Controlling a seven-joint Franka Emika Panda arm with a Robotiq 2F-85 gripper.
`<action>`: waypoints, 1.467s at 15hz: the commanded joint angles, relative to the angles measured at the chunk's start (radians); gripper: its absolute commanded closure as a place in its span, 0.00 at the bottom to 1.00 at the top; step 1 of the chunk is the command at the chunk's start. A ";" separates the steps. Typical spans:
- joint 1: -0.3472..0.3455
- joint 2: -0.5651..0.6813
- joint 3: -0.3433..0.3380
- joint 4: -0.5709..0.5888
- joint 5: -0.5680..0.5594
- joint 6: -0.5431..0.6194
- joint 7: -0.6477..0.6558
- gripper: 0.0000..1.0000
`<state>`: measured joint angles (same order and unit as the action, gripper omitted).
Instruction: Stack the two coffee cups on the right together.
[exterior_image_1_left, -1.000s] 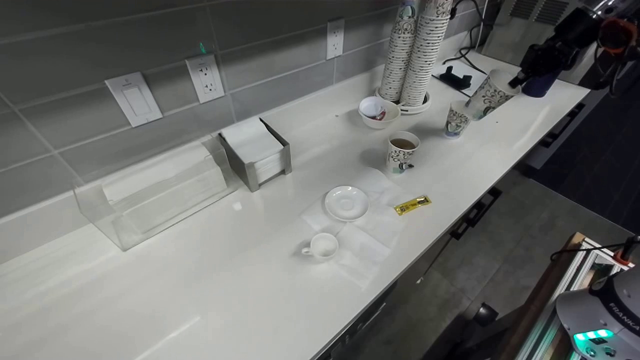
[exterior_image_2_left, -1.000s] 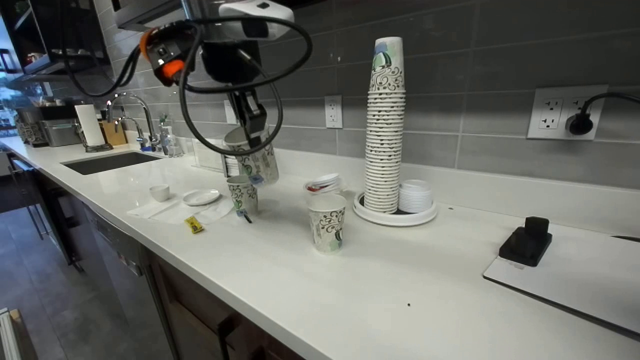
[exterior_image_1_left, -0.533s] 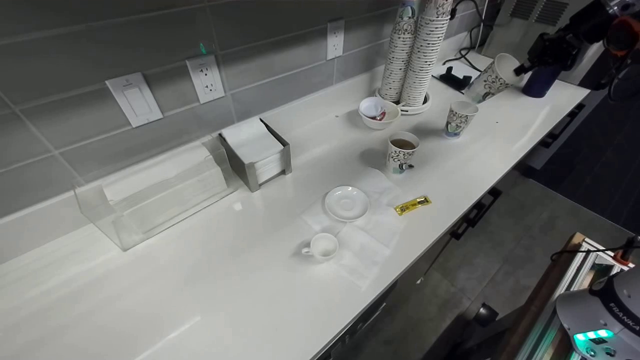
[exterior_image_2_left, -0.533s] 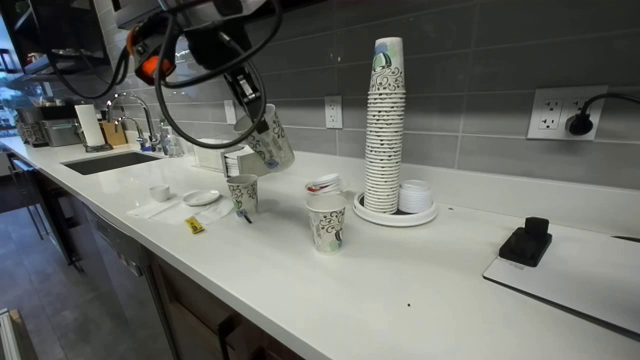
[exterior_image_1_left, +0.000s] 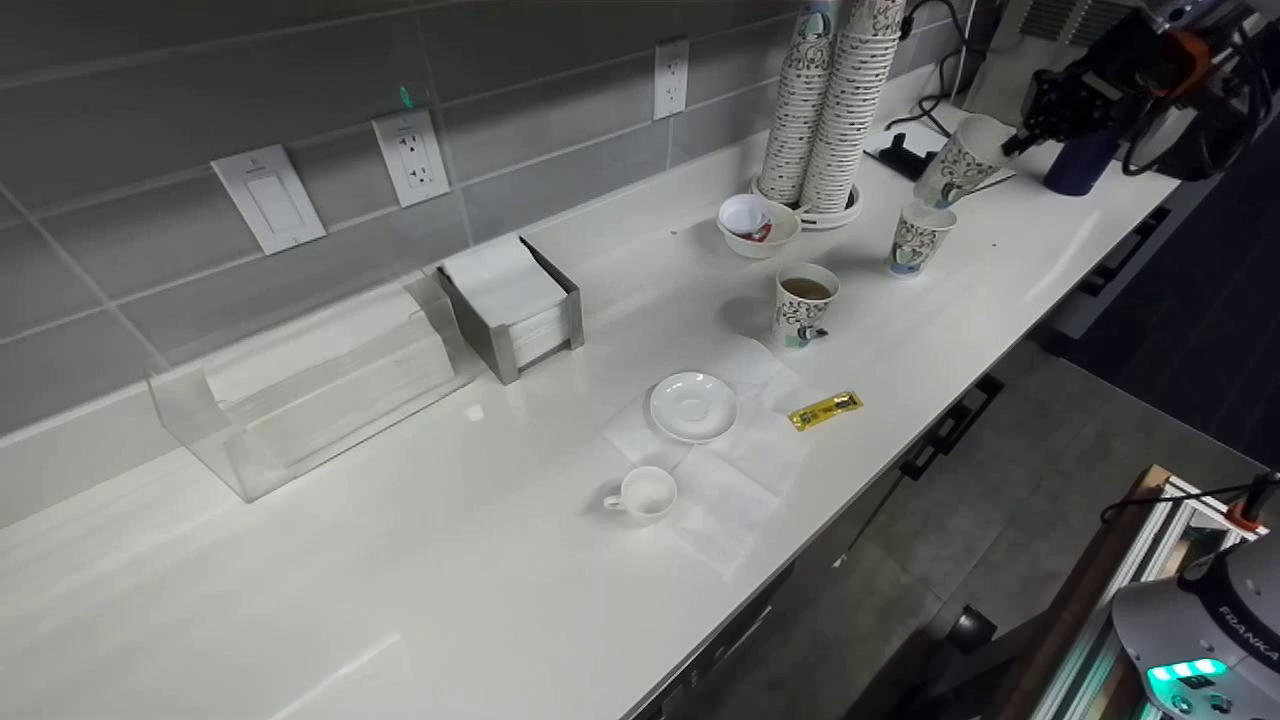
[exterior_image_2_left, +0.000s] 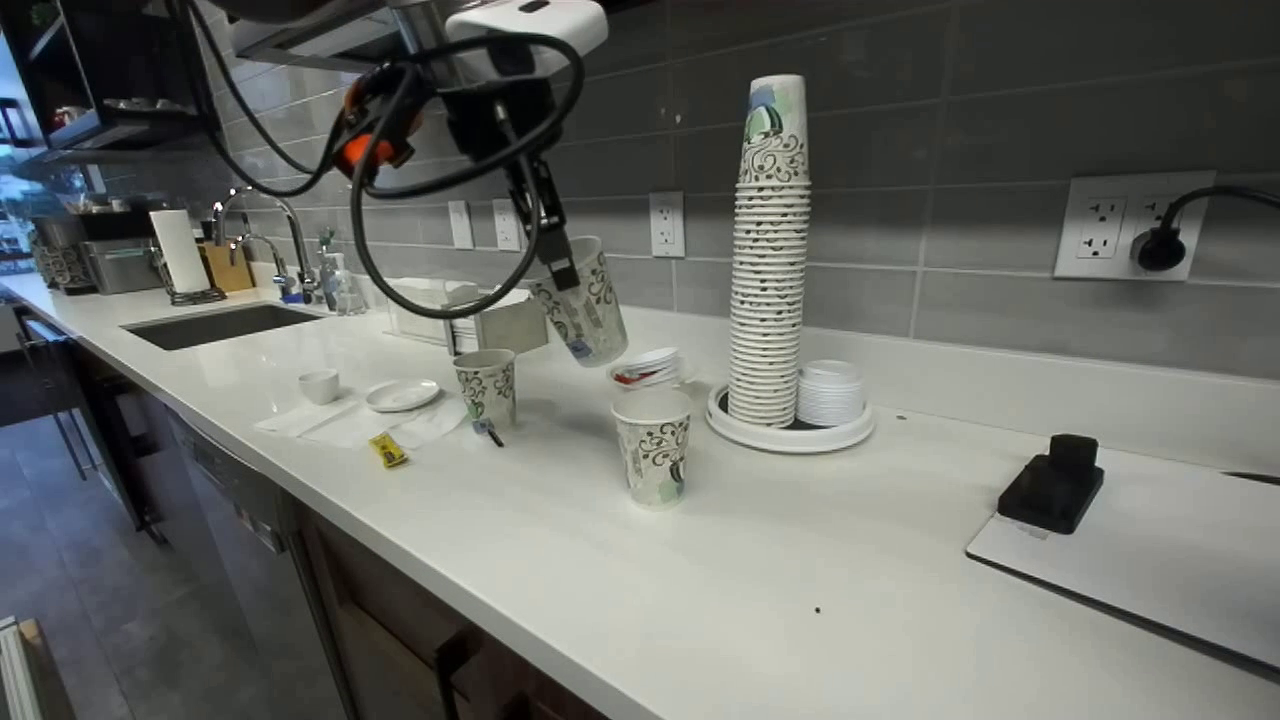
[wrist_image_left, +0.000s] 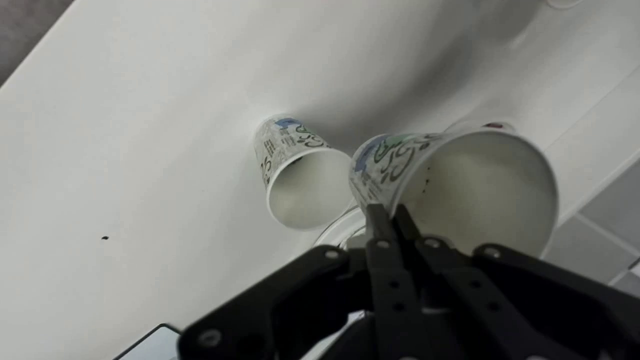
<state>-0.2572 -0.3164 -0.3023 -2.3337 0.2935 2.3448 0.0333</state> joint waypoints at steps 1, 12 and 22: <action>-0.016 0.099 0.004 0.119 -0.032 -0.055 0.092 0.99; -0.042 0.193 -0.013 0.215 -0.044 -0.117 0.173 0.99; -0.037 0.328 -0.004 0.337 -0.083 -0.206 0.251 0.99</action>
<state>-0.2897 -0.0343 -0.3103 -2.0545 0.2304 2.1843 0.2470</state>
